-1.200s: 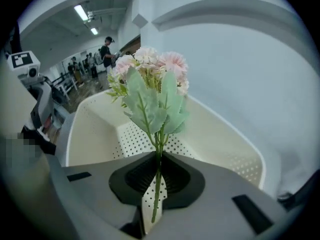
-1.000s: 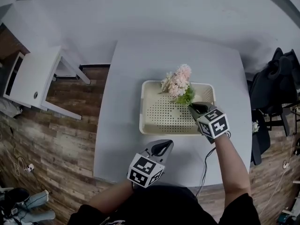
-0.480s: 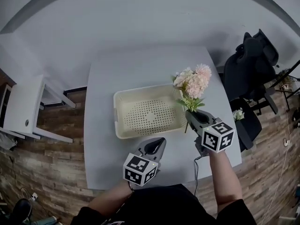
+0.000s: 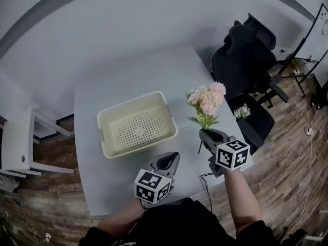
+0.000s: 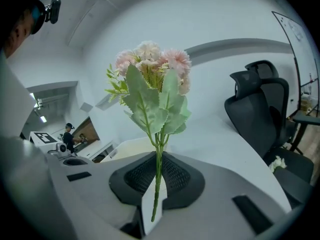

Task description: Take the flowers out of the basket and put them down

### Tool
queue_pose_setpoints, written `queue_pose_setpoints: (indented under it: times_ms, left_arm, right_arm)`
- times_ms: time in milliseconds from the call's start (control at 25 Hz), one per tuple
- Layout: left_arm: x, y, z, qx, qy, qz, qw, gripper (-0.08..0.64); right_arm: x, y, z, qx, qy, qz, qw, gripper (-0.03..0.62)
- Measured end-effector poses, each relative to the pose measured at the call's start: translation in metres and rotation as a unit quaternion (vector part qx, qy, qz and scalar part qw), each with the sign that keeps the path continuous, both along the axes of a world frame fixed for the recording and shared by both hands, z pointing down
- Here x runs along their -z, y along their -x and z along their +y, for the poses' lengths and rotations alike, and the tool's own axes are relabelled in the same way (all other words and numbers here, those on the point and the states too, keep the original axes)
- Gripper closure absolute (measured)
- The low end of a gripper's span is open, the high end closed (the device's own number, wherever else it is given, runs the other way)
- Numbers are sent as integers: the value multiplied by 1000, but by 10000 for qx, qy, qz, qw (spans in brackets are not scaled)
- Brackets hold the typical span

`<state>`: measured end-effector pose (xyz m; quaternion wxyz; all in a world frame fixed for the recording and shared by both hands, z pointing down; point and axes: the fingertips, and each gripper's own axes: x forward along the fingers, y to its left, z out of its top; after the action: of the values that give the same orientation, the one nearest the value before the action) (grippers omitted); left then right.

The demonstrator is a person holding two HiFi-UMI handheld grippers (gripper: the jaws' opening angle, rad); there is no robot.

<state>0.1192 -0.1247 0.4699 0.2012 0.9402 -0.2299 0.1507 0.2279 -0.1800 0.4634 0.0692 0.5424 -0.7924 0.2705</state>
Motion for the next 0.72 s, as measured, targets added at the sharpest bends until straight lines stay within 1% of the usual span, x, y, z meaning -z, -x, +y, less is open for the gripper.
queue_pose_setpoints:
  times_ms: [200,360,720]
  left_arm:
    - [-11,-30,12,-141,112,-86,9998,552]
    - [-24,-49,15,-137,198,-172,9996,554]
    - [-58,-62,11,40,571,-364,9977,554]
  right_arm:
    - [-32,-25,18,-130,332,-157,9992,551]
    - [-61,-40,25,-186,645,-275,9974,551]
    - [-132,-56,25,-332,1466,-623,9867,550]
